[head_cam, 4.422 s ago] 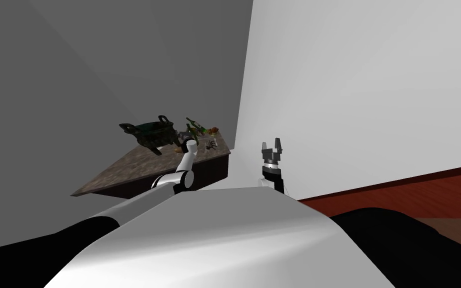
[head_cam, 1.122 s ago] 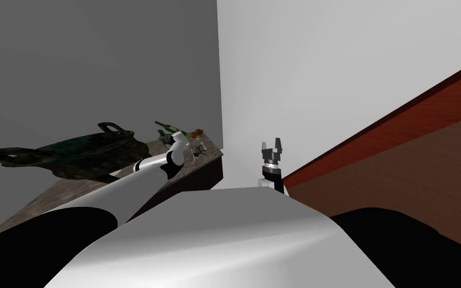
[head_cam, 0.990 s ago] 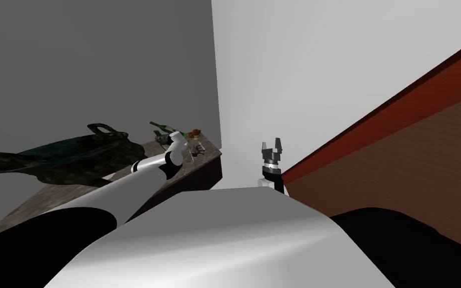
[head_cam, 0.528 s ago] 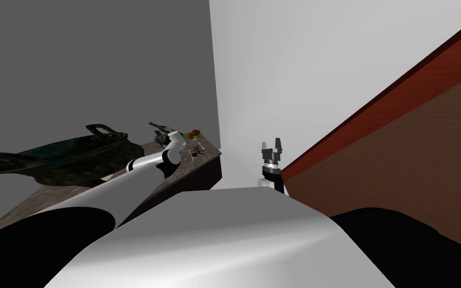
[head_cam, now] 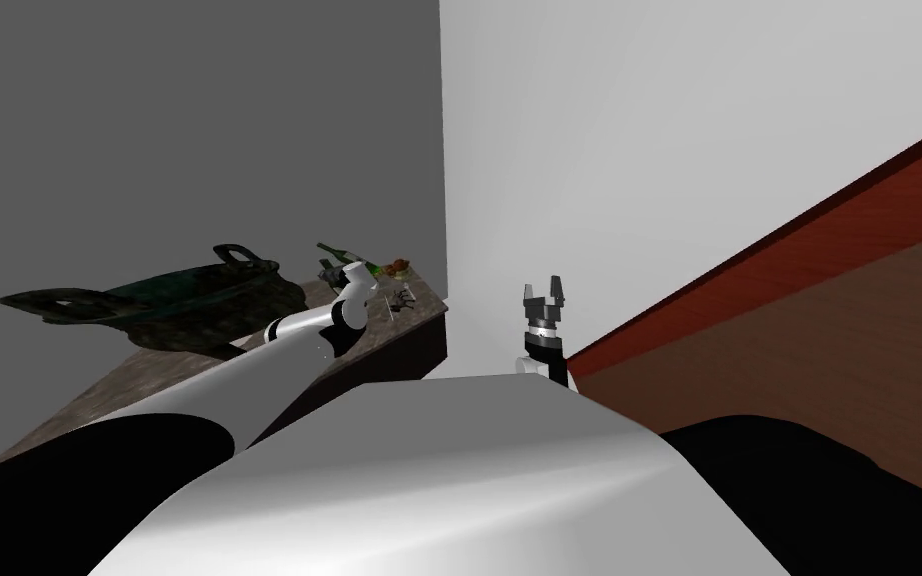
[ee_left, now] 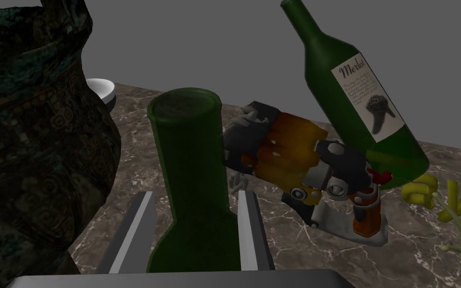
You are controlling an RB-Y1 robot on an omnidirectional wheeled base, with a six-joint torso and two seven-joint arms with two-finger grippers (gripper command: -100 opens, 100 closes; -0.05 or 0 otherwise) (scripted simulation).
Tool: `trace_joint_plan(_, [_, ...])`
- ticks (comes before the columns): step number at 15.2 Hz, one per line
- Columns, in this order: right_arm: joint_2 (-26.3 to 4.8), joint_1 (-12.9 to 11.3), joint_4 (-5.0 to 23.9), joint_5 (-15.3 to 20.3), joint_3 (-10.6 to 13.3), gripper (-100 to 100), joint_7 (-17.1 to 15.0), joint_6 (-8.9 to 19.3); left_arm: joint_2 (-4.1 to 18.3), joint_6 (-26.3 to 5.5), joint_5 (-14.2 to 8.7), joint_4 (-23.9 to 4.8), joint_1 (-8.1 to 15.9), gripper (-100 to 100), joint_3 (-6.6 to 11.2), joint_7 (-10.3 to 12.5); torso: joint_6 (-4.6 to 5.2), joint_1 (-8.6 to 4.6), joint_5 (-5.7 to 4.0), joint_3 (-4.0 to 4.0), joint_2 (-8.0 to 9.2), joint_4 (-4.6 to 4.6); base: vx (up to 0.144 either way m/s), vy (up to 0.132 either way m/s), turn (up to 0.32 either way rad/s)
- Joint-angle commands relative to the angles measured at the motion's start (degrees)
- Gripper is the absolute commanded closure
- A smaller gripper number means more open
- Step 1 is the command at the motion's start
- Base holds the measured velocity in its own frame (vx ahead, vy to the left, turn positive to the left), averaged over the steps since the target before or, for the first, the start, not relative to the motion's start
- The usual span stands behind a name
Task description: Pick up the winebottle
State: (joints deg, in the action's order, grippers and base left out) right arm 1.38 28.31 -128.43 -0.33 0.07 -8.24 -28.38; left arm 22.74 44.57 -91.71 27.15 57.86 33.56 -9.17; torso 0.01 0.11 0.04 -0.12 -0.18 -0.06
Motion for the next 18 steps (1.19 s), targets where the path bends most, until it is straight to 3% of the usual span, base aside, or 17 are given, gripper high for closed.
trace_joint_plan(1, [0.0,0.0,0.0,0.0,0.0,0,0.0,0.0,0.1,0.0,0.3,-1.6,0.4,100,-0.30,1.0,0.00,0.00,0.00,0.00,0.00,0.00,-0.006,0.002,-0.059])
trace_joint_plan(2, [0.0,0.0,0.0,0.0,0.0,0,0.0,0.0,-1.6,-0.8,0.2,-1.2,0.8,100,-0.91,0.4,-0.01,0.03,0.01,0.03,0.06,0.01,0.023,-0.005,0.244])
trace_joint_plan(4, [0.0,0.0,0.0,0.0,0.0,0,0.0,0.0,-1.6,-0.8,0.2,-1.2,0.8,100,-0.91,0.4,-0.15,0.00,0.06,-0.01,0.02,-0.04,0.039,-0.034,0.245])
trace_joint_plan(5, [0.0,0.0,0.0,0.0,0.0,0,0.0,0.0,-3.3,-1.6,0.1,-0.7,1.2,100,-1.53,-0.1,-0.10,-0.01,0.06,-0.03,-0.01,-0.06,0.064,-0.047,0.314])
trace_joint_plan(7, [0.0,0.0,0.0,0.0,0.0,0,0.0,0.0,-3.3,-1.6,0.1,-3.1,1.2,100,-1.53,0.7,-0.19,-0.05,0.12,-0.13,-0.12,-0.17,0.066,-0.045,0.202])
trace_joint_plan(8, [0.0,0.0,0.0,0.0,0.0,0,0.0,0.0,-4.9,-2.4,-0.1,-0.3,1.6,100,-2.15,-0.6,-0.12,-0.02,0.27,-0.19,-0.09,-0.31,0.056,-0.034,0.278])
trace_joint_plan(11, [0.0,0.0,0.0,0.0,0.0,0,0.0,0.0,-8.3,-4.0,-0.3,0.6,2.4,100,-3.39,-1.6,-0.14,-0.14,0.25,-0.31,-0.29,-0.37,0.095,-0.079,0.426])
trace_joint_plan(13, [0.0,0.0,0.0,0.0,0.0,0,0.0,0.0,-8.3,-4.0,-0.3,0.6,2.4,100,-3.39,-1.6,-0.17,-0.18,0.23,-0.32,-0.30,-0.37,0.061,-0.081,0.280])
trace_joint_plan(15, [0.0,0.0,0.0,0.0,0.0,0,0.0,0.0,-11.6,-5.6,-0.5,1.5,3.2,100,-4.62,-2.7,-0.05,-0.11,0.26,-0.29,-0.22,-0.38,0.055,-0.065,0.339])
trace_joint_plan(17, [0.0,0.0,0.0,0.0,0.0,0,0.0,0.0,-11.6,-5.6,-0.5,-2.1,3.2,100,-4.62,-0.8,-0.11,-0.19,0.25,-0.32,-0.28,-0.40,0.073,-0.070,0.323])
trace_joint_plan(18, [0.0,0.0,0.0,0.0,0.0,0,0.0,0.0,-11.6,-5.6,-0.5,-2.4,3.2,100,-4.62,-0.9,-0.03,-0.11,0.35,-0.39,-0.28,-0.53,0.039,-0.028,0.046])
